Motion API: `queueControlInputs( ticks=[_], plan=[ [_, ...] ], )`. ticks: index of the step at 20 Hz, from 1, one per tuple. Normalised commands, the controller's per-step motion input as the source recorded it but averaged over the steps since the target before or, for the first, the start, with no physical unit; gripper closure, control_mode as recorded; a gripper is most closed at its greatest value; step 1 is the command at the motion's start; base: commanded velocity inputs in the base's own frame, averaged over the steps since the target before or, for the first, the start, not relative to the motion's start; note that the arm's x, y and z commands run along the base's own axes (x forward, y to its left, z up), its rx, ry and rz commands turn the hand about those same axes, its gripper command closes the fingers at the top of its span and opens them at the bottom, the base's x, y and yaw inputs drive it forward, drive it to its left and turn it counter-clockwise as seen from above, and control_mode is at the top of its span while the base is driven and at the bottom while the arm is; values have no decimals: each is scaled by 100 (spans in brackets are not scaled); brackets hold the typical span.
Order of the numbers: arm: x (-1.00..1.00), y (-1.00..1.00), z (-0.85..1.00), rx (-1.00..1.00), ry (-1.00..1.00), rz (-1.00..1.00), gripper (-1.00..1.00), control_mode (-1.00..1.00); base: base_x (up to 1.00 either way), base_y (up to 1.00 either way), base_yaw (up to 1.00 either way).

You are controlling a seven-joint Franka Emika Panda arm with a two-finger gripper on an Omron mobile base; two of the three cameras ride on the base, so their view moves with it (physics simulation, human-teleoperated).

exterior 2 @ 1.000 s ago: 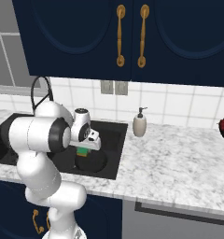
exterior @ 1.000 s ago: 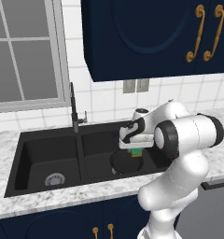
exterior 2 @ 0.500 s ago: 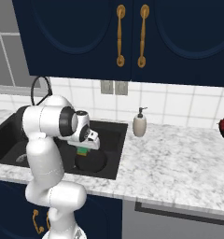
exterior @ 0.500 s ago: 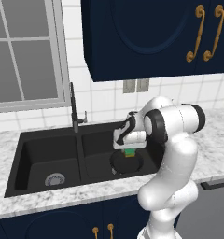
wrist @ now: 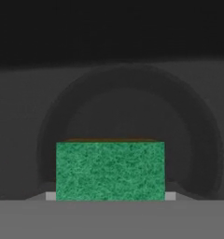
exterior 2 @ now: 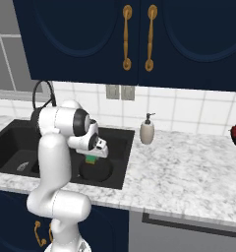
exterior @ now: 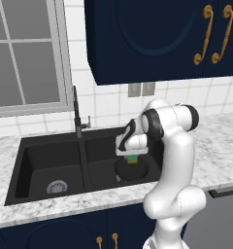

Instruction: Pick the pan and sponge and place them into the sink. Then turn on the water.

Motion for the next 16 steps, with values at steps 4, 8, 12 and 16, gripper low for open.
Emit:
queueControlInputs(
  ticks=[4,8,12,16],
  plan=[
    [1,0,-56,0,0,1,100,-100,0,0,0],
    [0,0,-60,0,0,0,100,-100,0,0,0],
    [0,0,-40,0,0,0,100,-100,0,0,0],
    [0,0,-5,0,0,0,-100,-100,0,0,0]
  ],
)
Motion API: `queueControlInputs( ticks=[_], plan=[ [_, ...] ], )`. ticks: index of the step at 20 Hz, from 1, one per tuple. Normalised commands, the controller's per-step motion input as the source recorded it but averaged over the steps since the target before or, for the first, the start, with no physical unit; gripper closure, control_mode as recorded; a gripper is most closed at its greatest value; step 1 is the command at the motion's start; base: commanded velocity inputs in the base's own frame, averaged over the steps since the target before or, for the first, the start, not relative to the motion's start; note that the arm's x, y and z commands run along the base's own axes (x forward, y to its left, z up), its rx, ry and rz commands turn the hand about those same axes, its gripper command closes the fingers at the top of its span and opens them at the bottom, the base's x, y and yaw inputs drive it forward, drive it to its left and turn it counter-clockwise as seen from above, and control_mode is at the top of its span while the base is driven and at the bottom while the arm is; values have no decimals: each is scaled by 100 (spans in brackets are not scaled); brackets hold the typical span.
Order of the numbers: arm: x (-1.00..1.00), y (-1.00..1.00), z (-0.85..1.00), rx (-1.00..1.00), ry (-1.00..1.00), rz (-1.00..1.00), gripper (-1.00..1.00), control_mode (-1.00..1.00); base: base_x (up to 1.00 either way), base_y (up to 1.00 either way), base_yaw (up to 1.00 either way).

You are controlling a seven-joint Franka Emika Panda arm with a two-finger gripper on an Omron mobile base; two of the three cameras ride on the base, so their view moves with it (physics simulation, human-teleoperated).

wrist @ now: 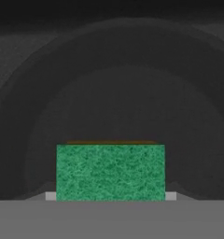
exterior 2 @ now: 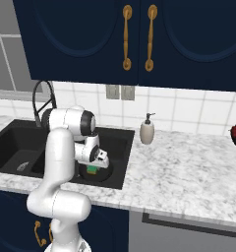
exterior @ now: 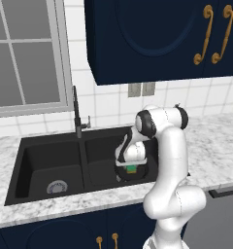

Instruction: Pick the pan and sponge and place them into the sink. Then turn on the water.

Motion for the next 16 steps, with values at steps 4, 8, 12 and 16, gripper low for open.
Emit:
queueControlInputs(
  ticks=[4,8,12,16],
  plan=[
    [0,0,0,0,0,0,-100,-100,0,0,0],
    [0,0,0,0,0,0,-100,-100,0,0,0],
    [0,0,29,0,-3,0,-100,-100,0,0,0],
    [-9,0,78,0,-5,0,-100,-100,0,0,0]
  ],
)
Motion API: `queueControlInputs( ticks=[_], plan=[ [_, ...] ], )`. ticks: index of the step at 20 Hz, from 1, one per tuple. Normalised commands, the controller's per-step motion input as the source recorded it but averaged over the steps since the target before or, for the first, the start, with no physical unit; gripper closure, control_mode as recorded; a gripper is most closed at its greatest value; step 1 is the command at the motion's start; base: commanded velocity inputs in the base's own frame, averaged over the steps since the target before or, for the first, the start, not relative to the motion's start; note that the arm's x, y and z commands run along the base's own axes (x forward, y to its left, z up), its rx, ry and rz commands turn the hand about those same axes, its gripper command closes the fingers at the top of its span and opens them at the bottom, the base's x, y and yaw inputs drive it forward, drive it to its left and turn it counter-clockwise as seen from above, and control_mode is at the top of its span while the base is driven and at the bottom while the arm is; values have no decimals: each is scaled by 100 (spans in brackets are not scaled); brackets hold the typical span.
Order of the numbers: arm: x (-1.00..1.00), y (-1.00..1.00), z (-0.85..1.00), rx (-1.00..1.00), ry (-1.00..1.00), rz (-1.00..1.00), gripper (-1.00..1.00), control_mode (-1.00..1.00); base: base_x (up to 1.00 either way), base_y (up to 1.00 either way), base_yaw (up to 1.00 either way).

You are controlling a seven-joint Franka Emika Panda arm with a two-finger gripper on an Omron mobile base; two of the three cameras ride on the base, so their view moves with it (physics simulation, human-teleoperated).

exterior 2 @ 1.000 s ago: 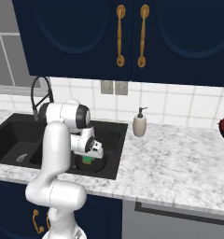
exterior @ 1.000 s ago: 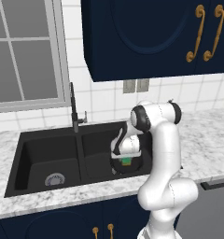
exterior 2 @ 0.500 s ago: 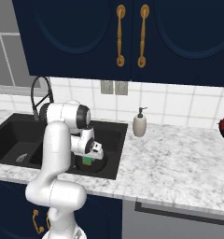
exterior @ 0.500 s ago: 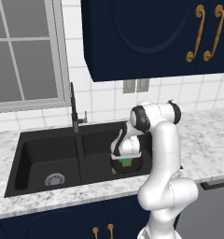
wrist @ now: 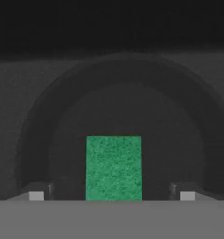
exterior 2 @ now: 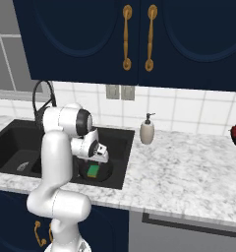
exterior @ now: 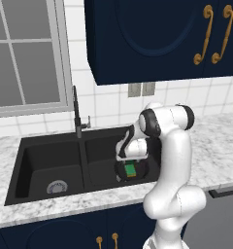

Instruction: Pick the pan and sponge and place them into the sink. Then turn on the water.

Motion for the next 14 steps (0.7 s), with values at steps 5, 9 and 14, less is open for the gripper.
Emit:
queueControlInputs(
  ticks=[5,9,14],
  plan=[
    [-42,0,74,0,-18,0,-100,-100,0,0,0],
    [-65,0,58,0,-33,0,-100,-100,0,0,0],
    [-57,9,54,1,-44,0,-100,-100,0,0,0]
  ],
)
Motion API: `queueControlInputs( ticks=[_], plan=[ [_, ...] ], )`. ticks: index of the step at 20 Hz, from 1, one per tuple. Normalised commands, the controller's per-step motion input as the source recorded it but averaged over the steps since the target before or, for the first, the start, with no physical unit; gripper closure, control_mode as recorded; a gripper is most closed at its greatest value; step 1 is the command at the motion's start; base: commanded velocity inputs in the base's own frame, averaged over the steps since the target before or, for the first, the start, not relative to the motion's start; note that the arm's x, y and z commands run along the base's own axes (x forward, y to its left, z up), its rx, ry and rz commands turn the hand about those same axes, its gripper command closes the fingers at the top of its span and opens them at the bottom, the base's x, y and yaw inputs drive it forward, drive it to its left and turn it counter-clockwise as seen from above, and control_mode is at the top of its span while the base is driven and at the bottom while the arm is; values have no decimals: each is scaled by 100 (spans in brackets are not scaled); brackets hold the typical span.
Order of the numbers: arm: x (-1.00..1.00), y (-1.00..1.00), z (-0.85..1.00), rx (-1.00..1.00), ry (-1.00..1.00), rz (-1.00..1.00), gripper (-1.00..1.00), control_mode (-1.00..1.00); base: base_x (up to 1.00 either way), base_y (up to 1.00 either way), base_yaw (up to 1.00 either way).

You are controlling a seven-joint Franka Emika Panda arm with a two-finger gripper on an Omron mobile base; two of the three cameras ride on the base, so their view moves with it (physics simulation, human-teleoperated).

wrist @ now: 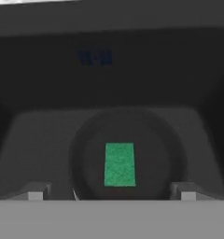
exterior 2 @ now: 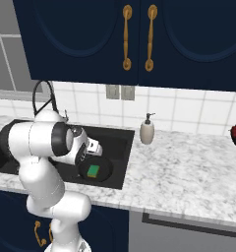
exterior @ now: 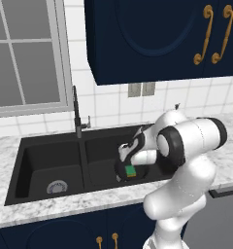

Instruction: Pick the pan and sponge and place them into the sink. Then turn on the water.

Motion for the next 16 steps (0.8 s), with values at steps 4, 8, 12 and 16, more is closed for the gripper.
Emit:
queueControlInputs(
  ticks=[4,8,12,16],
  plan=[
    [-54,6,60,13,-53,-1,-100,-100,0,0,0],
    [-38,6,76,20,-51,0,-100,-100,0,0,0],
    [-21,25,94,6,-34,0,-100,-100,0,0,0],
    [-4,40,38,-7,-20,0,-100,-100,0,0,0]
  ],
)
